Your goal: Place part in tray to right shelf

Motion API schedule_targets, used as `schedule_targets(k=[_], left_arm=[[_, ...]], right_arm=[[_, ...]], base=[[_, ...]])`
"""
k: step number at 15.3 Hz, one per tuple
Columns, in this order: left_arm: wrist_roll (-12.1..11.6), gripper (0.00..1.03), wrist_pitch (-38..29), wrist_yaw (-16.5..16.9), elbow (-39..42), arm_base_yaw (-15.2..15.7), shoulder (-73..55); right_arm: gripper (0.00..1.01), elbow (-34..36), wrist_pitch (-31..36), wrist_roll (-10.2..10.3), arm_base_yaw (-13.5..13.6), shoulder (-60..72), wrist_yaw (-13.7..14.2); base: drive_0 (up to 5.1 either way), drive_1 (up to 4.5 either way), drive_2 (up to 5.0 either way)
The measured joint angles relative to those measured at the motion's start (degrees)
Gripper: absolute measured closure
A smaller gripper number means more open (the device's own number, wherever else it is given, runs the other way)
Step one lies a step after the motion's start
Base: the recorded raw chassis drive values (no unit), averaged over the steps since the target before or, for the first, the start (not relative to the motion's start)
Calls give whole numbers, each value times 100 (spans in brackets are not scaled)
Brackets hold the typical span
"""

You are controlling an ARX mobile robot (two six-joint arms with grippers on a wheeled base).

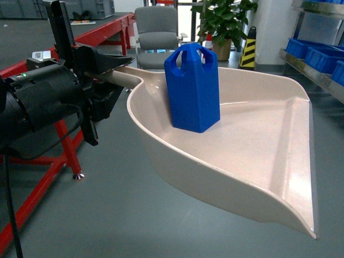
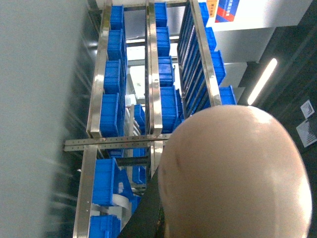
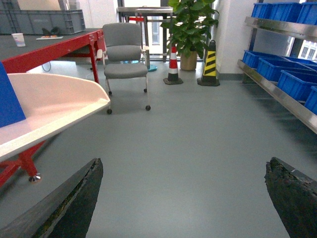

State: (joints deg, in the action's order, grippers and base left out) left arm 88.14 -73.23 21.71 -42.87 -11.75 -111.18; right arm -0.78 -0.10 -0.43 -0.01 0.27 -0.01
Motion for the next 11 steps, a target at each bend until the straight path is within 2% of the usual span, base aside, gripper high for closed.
schedule_targets(k=[11], left_arm=[[2,88,-35,-24,0,-4,2]], right_arm=[[3,0,-17,0,0,0,2]], base=[[-2,422,-426]])
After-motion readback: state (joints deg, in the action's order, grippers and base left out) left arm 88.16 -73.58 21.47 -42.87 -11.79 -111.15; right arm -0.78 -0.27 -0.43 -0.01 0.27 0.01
